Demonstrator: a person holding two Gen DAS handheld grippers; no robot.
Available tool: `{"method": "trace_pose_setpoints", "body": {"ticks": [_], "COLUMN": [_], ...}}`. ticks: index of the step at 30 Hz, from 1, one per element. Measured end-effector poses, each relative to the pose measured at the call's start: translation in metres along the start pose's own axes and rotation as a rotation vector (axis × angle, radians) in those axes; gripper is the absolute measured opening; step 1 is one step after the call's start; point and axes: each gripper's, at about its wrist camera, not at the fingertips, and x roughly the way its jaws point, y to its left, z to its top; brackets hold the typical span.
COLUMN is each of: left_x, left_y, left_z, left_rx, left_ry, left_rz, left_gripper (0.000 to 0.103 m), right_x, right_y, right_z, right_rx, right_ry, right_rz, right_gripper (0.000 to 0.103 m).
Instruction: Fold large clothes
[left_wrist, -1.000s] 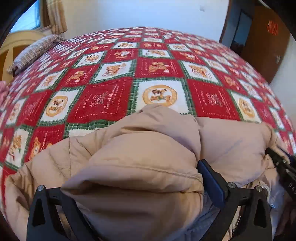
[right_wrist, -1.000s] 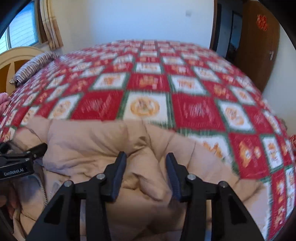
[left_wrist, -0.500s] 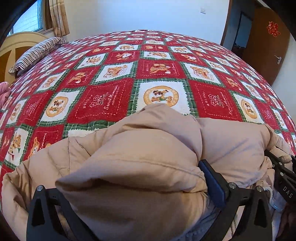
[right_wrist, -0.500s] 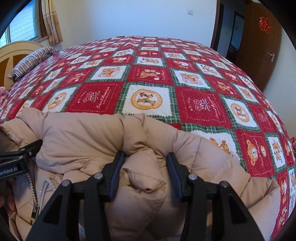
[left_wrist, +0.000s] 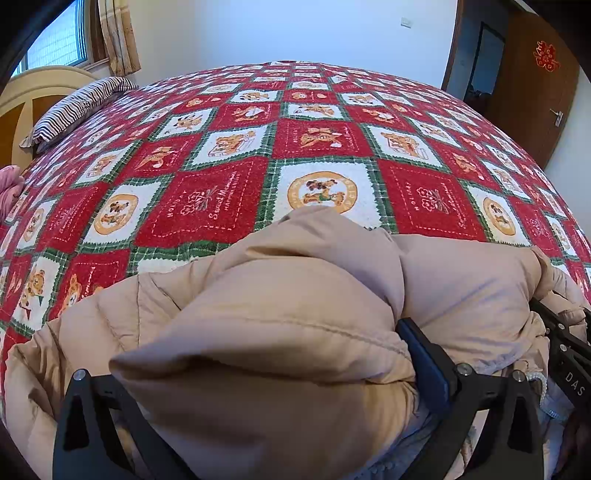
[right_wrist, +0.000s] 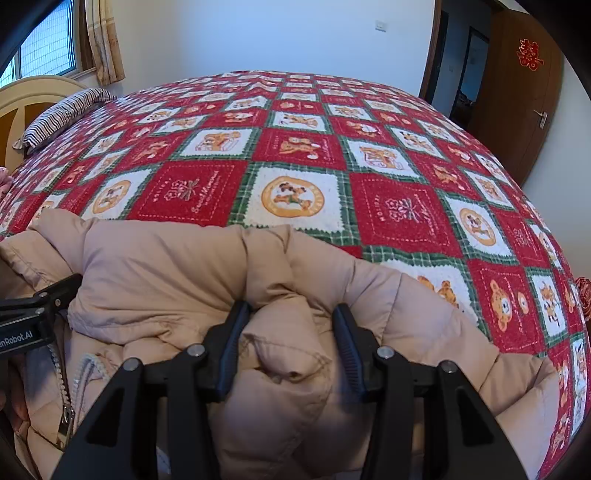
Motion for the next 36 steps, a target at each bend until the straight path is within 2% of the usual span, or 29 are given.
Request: {"method": "trace_pose_setpoints", "body": {"ticks": [3,5,6,8,11,15,18,23,27,36], "left_x": [0.001,-0.007,-0.016,-0.047,-0.097,-0.153,-0.179,-0.209,-0.225,-0.248], "left_y": [-0.004,-0.001,0.002,0.010,0.028,0.063,0.085,0.112,0.130,0.147], "left_z": [0.004,0.013,0.015,0.016,0.002,-0.052,-0.102,-0.181,-0.221,-0.294], "left_rx": [0.021,0.028,0.026,0.019,0.040,0.039,0.038,0.041,0.012,-0.012], "left_ry": [0.020,0.049,0.040,-0.005,-0.071,-0.114,-0.098,-0.098,-0.080,-0.041], "left_rz": [0.020,0.002,-0.002,-0.025,-0.021,-0.024,-0.020,0.036,0.049,0.022], "left_gripper": [0.102,0.102,0.102,0.102,0.102,0.102,0.102,0.102,0.102,0.102], "right_x": [0.001,0.000,-0.002,-0.018,-0.062,-0.115,-0.142,-0.171,-0.193,-0.239], "right_y": [0.000,0.001,-0.001,-0.010,-0.026,-0.043,-0.052,-0.051,-0.049,-0.045], "right_z": [0.001,0.002,0.004,0.004,-0.007,-0.046,-0.093,-0.160,-0.206,-0.272], "right_rx": [0.001,-0.006,-0.008,-0.010,0.017,0.060,0.104,0.145,0.191,0.251], "right_ry": [0.001,0.006,0.012,0.014,-0.045,-0.073,-0.025,0.029,0.059,0.054], "right_rz": [0.002,0.002,0.009,0.000,0.033,0.051,0.082,0.062,0.057,0.062], "right_gripper": [0.052,0.054,0.057,0.074,0.079,0.085,0.085,0.085,0.085,0.085]}}
